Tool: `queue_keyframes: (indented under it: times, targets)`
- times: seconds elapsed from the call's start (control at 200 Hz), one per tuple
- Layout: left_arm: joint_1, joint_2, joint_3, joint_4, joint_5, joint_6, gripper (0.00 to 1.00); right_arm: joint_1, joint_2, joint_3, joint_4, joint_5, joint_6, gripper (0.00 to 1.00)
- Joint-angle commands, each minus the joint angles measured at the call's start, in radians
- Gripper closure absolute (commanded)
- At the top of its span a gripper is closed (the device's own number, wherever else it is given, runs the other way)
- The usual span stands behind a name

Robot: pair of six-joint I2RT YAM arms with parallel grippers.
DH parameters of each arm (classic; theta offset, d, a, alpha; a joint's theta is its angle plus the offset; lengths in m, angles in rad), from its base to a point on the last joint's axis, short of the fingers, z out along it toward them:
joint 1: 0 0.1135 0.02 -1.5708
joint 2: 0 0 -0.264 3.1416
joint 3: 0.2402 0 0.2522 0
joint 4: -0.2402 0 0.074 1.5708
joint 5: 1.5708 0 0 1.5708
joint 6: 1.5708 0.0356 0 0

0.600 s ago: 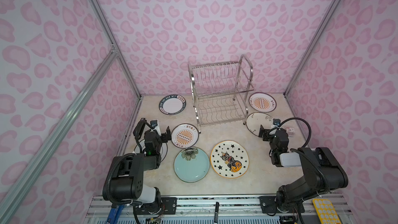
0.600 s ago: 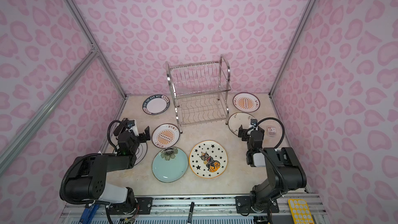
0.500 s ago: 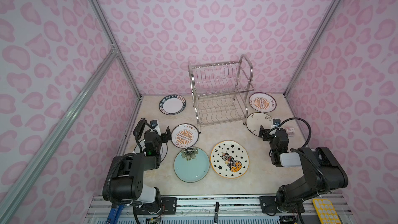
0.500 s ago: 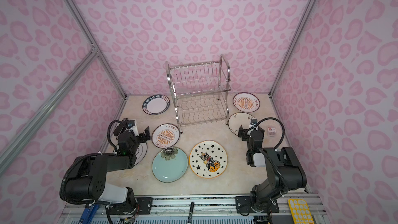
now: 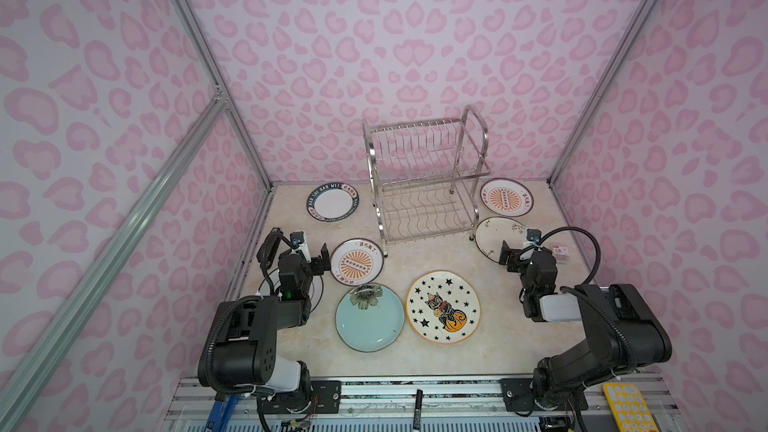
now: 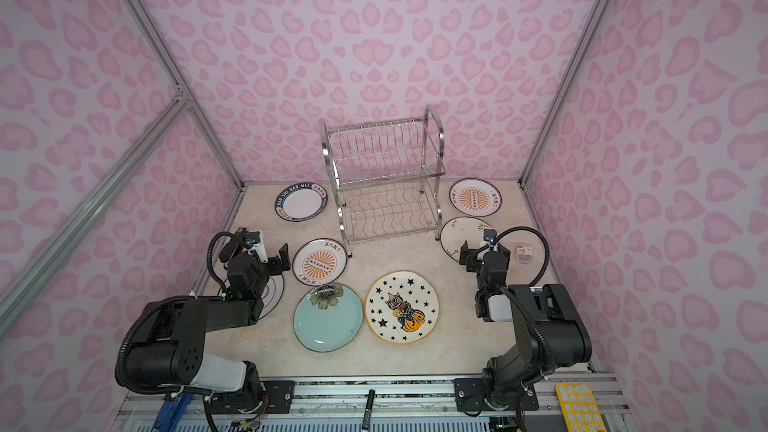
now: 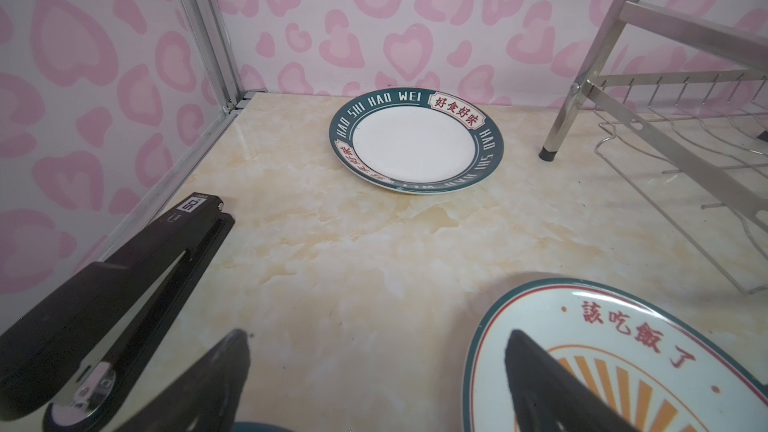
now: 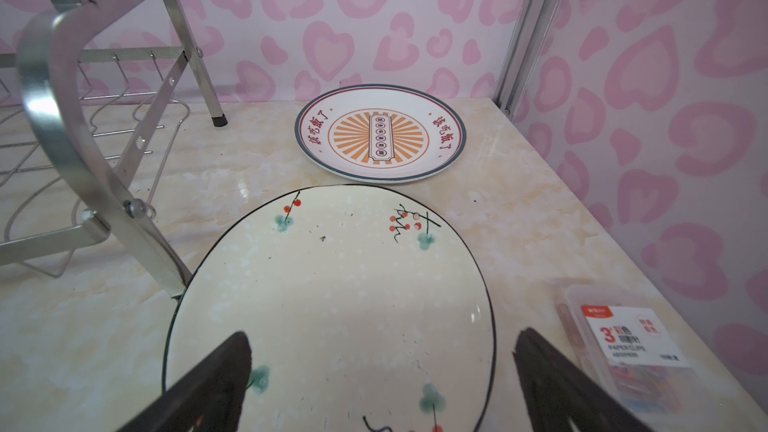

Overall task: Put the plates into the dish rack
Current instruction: 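Raise both arms from rest and move them toward the plates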

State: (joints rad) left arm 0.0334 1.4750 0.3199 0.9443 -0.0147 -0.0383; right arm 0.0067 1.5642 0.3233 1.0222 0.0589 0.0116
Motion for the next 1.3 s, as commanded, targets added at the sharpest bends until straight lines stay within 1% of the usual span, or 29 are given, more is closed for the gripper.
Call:
queue_keyframes:
  times: [0.0,0.405,0.55,0.68,0.76,0.81,0.905,0.98,1.065,1.13,1.22,1.295]
  targets:
    - [0.001,0.004,0.009,0.048,0.005,-0.005,0.03,0.001,0.004,0.004,0.024,0.000,0.001,0.01]
    - [0.000,0.004,0.008,0.047,0.005,-0.003,0.02,-0.015,-0.003,-0.010,0.047,-0.032,0.011,0.01]
    - [0.001,0.002,0.007,0.048,0.004,-0.003,0.03,-0.018,-0.106,0.001,-0.056,-0.059,0.004,0.01]
    - [0.001,0.001,0.005,0.049,0.004,-0.003,0.02,-0.017,-0.197,0.036,-0.193,-0.005,0.024,0.01]
    - [0.001,0.000,0.006,0.049,0.004,-0.003,0.02,-0.018,-0.253,0.040,-0.232,0.027,0.051,0.01]
    - [0.001,0.000,0.011,0.051,0.001,-0.009,0.02,-0.016,-0.288,0.036,-0.245,0.024,0.062,0.01]
    - [0.001,-0.054,0.159,-0.265,-0.024,-0.015,0.02,-0.006,-0.344,0.040,-0.290,0.045,0.071,0.01]
    - [-0.002,-0.057,0.244,-0.396,0.000,0.001,0.03,0.001,-0.389,0.054,-0.343,0.079,0.084,0.01]
    - [-0.007,-0.078,0.302,-0.497,-0.017,-0.021,0.02,0.005,-0.441,0.070,-0.391,0.097,0.096,0.01]
    - [-0.009,-0.118,0.324,-0.538,-0.019,-0.087,0.02,0.008,-0.480,0.094,-0.453,0.125,0.121,0.01]
    - [-0.015,-0.183,0.338,-0.551,-0.032,-0.197,0.03,0.013,-0.526,0.130,-0.530,0.117,0.124,0.01]
    - [-0.019,-0.228,0.364,-0.583,-0.025,-0.261,0.03,0.018,-0.561,0.162,-0.593,0.101,0.132,0.01]
